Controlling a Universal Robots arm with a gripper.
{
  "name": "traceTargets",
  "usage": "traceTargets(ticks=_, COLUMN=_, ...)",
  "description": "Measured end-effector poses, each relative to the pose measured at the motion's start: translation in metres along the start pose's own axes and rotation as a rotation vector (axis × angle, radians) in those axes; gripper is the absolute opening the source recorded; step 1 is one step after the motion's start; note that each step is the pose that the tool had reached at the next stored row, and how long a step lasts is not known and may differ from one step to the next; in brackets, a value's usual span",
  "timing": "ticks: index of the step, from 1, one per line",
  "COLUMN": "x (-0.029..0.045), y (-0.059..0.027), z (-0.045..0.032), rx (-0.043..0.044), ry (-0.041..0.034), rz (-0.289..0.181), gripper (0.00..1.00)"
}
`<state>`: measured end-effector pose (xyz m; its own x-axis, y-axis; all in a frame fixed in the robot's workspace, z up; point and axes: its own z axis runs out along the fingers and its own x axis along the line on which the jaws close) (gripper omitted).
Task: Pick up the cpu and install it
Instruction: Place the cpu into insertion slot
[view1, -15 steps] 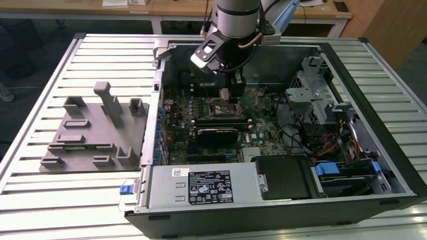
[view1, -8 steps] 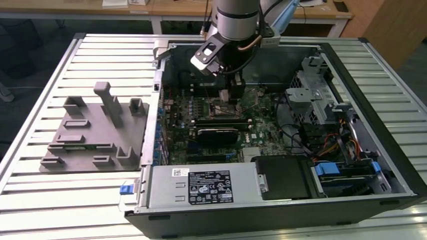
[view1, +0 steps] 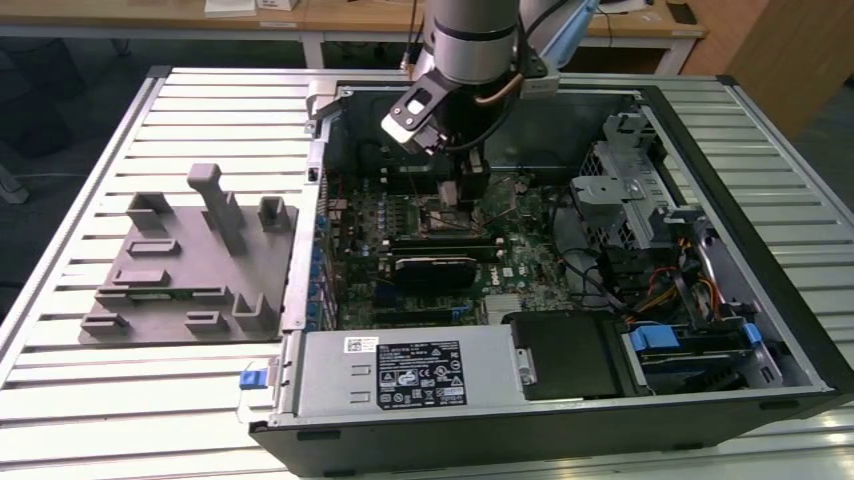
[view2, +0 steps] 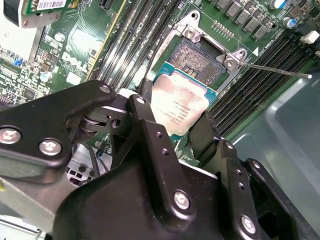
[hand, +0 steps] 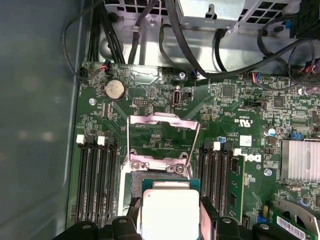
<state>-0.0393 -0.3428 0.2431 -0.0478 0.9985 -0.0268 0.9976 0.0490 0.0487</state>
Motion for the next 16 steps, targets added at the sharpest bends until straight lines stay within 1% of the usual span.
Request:
traceTargets(ticks=10, x=0.0003, y=-0.0005, z=0.0105, rx=-0.0002, ry=0.0001, rz=-0.003, gripper=0.54)
traceTargets(ticks=16, x=0.0005, y=-0.0009, z=0.0175, rx=-0.0060, ry=0.0000, rz=-0.004, gripper=0.54)
